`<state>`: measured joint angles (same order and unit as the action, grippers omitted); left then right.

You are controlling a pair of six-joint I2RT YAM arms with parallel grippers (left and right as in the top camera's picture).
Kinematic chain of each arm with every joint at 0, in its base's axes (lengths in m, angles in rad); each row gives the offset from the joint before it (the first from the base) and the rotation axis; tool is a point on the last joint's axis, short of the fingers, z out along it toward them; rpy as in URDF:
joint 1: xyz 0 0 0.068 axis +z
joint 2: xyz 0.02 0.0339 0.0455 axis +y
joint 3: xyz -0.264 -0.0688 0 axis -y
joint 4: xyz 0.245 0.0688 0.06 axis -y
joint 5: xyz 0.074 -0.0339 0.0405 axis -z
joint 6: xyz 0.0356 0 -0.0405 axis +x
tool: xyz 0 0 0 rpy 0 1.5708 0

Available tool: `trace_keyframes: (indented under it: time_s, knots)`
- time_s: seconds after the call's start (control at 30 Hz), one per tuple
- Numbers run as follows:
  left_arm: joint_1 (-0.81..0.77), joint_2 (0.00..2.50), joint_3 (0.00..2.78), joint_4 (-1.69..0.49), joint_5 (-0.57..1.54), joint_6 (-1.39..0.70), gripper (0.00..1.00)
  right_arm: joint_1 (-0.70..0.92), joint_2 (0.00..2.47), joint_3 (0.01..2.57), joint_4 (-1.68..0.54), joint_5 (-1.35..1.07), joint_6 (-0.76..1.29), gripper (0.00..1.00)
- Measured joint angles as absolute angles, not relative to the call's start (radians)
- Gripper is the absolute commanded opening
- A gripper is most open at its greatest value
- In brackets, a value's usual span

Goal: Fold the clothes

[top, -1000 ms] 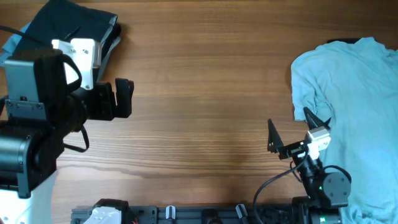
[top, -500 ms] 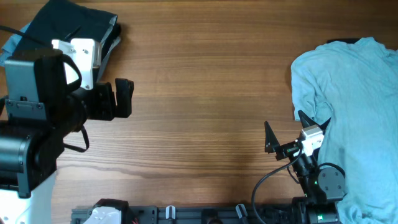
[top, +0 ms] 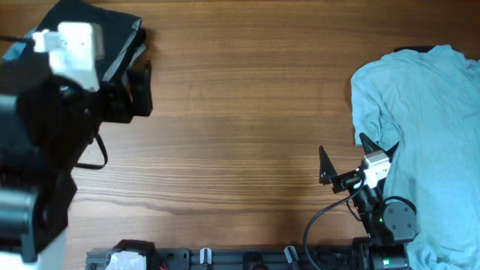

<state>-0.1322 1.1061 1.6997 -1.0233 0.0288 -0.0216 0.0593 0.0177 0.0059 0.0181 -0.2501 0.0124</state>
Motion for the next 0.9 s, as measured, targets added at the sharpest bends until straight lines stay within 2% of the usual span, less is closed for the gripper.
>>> trace_keyframes:
  time_s: [0.13, 0.47, 0.57, 0.73, 0.9]
  knots:
    - [-0.132, 0.912, 1.434, -0.712, -0.004, -0.038, 1.0, 0.059, 0.018, 0.006, 0.019, -0.25, 0.012, 1.0]
    - [-0.108, 0.435, 0.694, -0.308, -0.018, -0.133, 1.0, 0.06, 0.02, 0.006, 0.019, -0.25, 0.012, 1.0]
    - [-0.096, 0.271, 0.487, -0.241, -0.018, -0.167, 1.0, 0.06, 0.022, 0.006, 0.019, -0.25, 0.012, 1.0]
    - [-0.07, 0.046, 0.295, -0.204, -0.019, -0.216, 1.0, 0.06, 0.022, 0.006, 0.017, -0.25, 0.012, 1.0]
    - [-0.059, 0.015, 0.173, -0.044, -0.03, -0.23, 1.0, 0.06, 0.022, 0.006, 0.016, -0.25, 0.012, 1.0]
